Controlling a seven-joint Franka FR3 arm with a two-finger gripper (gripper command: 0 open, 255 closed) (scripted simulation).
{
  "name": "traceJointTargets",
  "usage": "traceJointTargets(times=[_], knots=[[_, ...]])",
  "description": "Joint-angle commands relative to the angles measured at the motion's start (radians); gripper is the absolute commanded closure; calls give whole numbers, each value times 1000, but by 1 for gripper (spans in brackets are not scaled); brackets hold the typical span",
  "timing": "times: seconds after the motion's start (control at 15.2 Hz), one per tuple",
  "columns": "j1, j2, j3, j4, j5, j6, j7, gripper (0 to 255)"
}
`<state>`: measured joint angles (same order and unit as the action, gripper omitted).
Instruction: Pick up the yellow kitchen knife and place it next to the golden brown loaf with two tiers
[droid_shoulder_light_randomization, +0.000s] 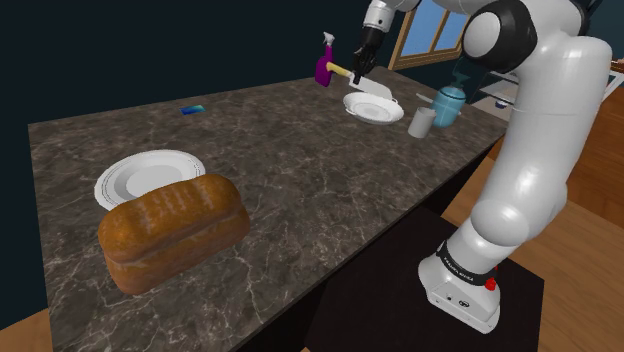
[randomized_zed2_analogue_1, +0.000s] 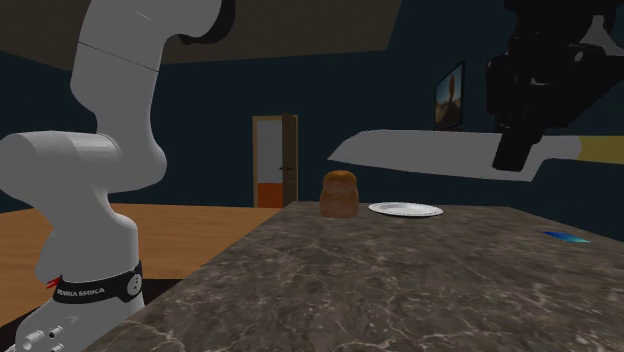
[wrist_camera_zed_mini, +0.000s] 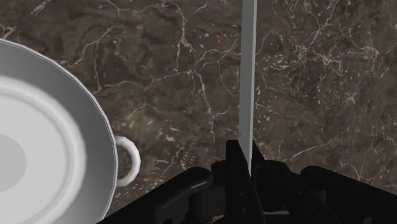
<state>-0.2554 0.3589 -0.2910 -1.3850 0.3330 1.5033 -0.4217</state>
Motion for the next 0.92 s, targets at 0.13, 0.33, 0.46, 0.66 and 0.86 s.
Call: traceJointTargets(times=[0.13, 0.33, 0.46, 0.66, 0.86], knots=[[-5, 4, 0, 59, 2, -54, 13, 255], [-12, 12, 0, 111, 5, -97, 22, 255], [-15, 16, 0, 137, 7, -118, 27, 255], [44, -111, 10, -44, -21, -48, 67, 255], [91, -222, 29, -193, -42, 8, 116, 255]])
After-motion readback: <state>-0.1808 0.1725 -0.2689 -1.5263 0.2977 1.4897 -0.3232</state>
